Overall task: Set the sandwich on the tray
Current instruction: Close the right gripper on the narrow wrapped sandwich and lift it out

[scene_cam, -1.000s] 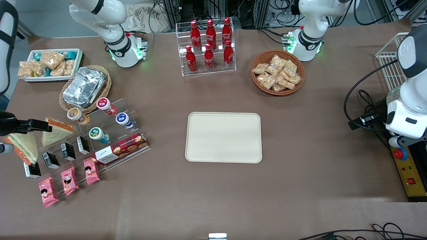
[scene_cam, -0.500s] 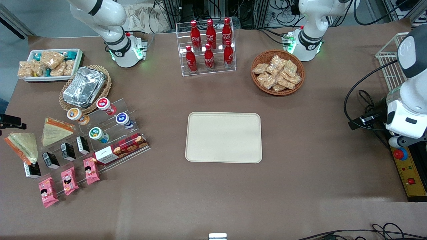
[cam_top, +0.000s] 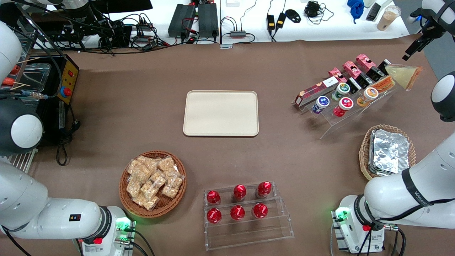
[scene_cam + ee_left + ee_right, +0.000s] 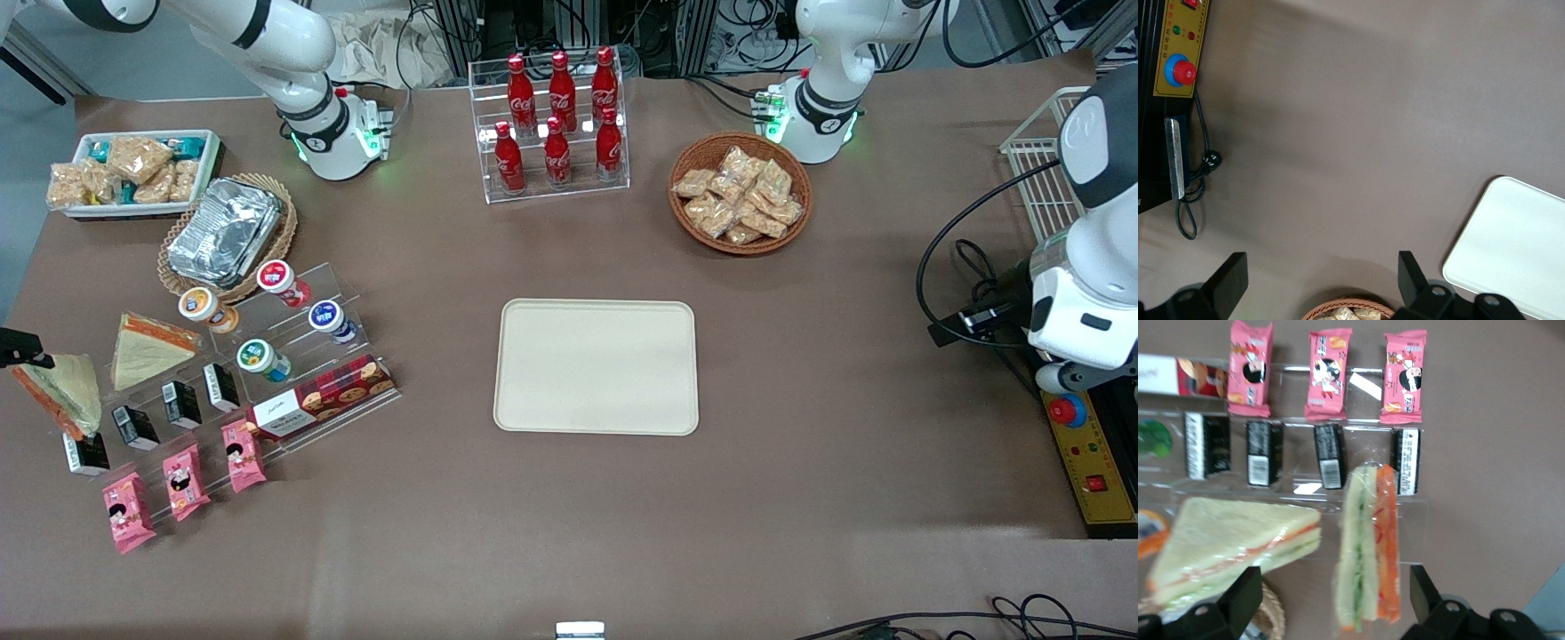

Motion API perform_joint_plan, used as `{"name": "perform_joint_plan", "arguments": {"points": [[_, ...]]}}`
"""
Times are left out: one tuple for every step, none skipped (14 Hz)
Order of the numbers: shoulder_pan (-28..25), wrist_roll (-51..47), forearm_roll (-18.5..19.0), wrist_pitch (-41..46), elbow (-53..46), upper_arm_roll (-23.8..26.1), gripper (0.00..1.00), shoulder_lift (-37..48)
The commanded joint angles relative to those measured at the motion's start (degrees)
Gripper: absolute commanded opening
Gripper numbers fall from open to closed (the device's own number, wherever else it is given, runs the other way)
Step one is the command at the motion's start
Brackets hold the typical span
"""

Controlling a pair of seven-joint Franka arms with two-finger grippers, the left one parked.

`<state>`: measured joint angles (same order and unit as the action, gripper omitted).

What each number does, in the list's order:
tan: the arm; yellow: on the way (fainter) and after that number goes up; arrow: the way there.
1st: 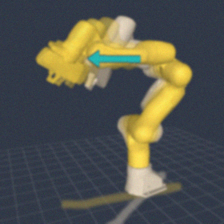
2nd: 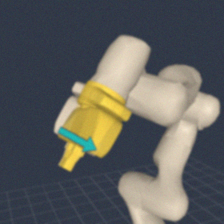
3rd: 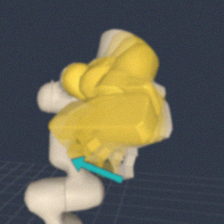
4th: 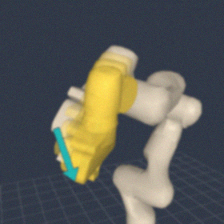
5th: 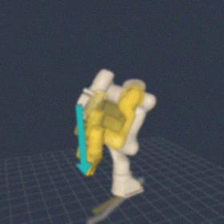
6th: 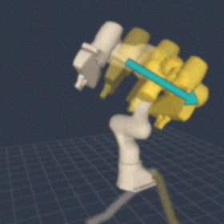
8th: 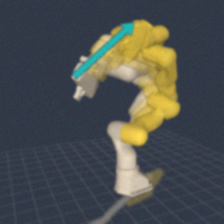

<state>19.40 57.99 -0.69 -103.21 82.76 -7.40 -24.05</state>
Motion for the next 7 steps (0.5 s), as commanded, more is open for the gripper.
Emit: {"name": "perform_joint_plan", "arguments": {"points": [[1.3,4.9,0.7,-1.3,-0.9,0.3,0.98,-2.0],[1.3,5.5,0.8,-1.3,-0.9,0.2,0.98,-2.3],[1.3,5.6,0.7,-1.3,-0.8,0.1,0.98,-2.8],[2.5,5.6,0.4,-1.3,-0.8,0.1,0.98,-3.3],[3.0,5.6,0.3,-1.3,-0.8,0.3,0.98,-3.8],[3.3,6.1,-0.6,-1.3,-0.8,0.3,0.98,-4.5],[3.8,7.0,-1.4,-1.4,-0.8,0.2,0.98,-4.9]]}}
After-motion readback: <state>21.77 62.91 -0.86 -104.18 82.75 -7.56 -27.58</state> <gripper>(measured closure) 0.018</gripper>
